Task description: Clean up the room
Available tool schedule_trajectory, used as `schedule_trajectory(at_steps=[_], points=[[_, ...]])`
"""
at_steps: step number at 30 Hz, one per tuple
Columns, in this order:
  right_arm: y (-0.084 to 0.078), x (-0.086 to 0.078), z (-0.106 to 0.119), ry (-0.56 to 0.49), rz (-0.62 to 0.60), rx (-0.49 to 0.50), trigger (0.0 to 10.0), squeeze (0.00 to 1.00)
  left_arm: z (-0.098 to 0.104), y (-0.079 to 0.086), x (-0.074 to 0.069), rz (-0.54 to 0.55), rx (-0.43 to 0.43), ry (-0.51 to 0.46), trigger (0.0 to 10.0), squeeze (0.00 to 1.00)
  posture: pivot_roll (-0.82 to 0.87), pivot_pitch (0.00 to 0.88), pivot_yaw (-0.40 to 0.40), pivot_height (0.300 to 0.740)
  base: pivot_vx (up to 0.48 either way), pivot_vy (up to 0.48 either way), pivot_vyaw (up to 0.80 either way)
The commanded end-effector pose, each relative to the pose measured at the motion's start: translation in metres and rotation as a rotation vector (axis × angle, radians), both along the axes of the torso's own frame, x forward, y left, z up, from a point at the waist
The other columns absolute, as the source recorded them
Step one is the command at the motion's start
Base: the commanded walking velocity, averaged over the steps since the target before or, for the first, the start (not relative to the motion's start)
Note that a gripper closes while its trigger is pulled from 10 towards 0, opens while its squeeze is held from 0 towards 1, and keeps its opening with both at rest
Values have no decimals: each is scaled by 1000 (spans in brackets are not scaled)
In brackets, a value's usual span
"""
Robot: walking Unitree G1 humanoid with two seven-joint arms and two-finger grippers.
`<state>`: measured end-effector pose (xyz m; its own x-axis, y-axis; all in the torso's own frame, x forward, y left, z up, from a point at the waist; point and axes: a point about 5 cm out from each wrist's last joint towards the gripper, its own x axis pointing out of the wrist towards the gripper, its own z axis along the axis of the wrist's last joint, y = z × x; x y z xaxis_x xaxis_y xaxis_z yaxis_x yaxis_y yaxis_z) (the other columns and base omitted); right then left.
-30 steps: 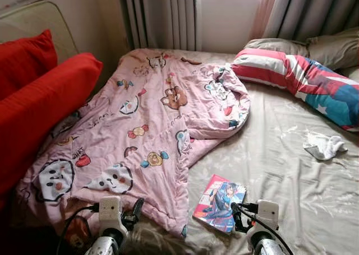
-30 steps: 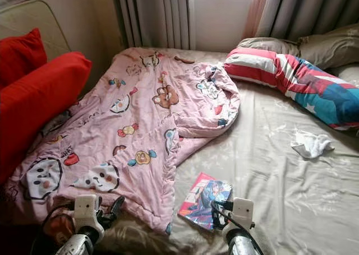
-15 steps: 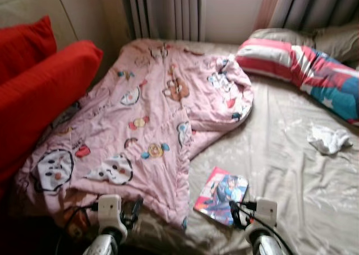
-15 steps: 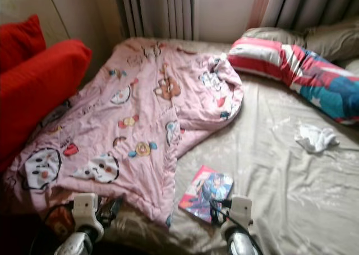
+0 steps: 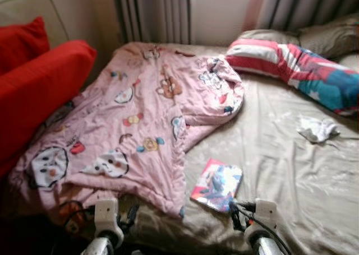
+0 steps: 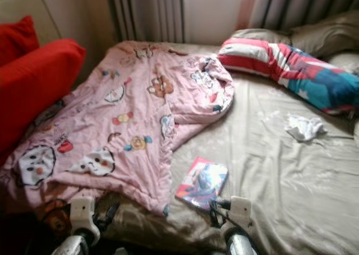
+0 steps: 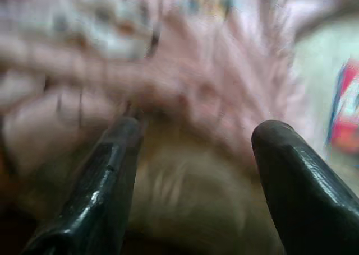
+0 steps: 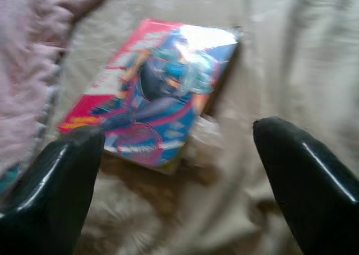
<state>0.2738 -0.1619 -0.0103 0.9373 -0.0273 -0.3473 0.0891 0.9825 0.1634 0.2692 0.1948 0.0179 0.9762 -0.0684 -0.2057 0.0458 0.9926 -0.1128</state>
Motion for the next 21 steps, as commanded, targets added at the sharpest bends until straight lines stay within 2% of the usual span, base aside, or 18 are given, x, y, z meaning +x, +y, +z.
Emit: schedule_trajectory(at_steps=[1, 21], points=[[2, -8, -7, 34, -5, 9, 10000, 0, -7, 0, -5, 1, -6, 30, 10000, 0, -45, 184, 33, 643, 0, 0, 0], [2, -9, -11, 59, 3, 21, 10000, 0, -10, -1, -3, -14, 0, 38, 10000, 0, -43, 184, 33, 643, 0, 0, 0]])
